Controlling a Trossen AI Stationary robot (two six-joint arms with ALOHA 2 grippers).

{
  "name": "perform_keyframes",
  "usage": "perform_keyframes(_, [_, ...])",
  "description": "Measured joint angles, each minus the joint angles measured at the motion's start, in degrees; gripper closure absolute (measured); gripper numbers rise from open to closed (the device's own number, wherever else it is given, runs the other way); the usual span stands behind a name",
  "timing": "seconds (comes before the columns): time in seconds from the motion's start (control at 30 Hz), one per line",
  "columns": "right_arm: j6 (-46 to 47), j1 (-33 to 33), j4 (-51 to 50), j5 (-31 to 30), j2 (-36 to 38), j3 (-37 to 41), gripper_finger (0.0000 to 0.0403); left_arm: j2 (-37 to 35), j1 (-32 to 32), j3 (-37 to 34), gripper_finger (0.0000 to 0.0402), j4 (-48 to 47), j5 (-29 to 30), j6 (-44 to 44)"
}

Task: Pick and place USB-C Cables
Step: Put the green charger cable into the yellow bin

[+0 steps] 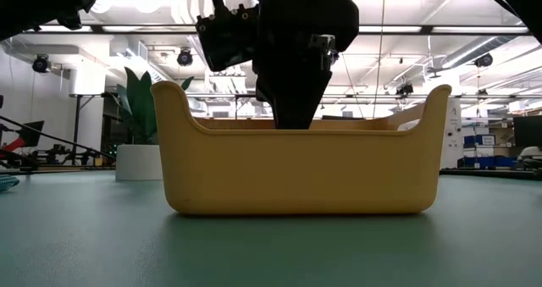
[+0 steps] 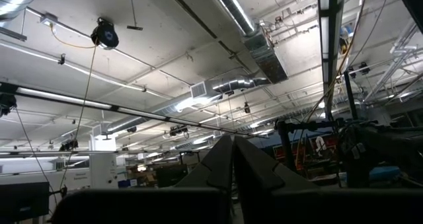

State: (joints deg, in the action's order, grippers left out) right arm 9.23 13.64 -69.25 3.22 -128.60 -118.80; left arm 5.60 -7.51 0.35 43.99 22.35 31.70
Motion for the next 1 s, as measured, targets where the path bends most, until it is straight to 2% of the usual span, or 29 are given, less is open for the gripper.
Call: perform_keyframes(1.0, [0.2,-1.0,-1.2,-0.2,0.0,0.1,0.0376,0.0,0.0,0.0,0.0402,0.0,0.0,0.0])
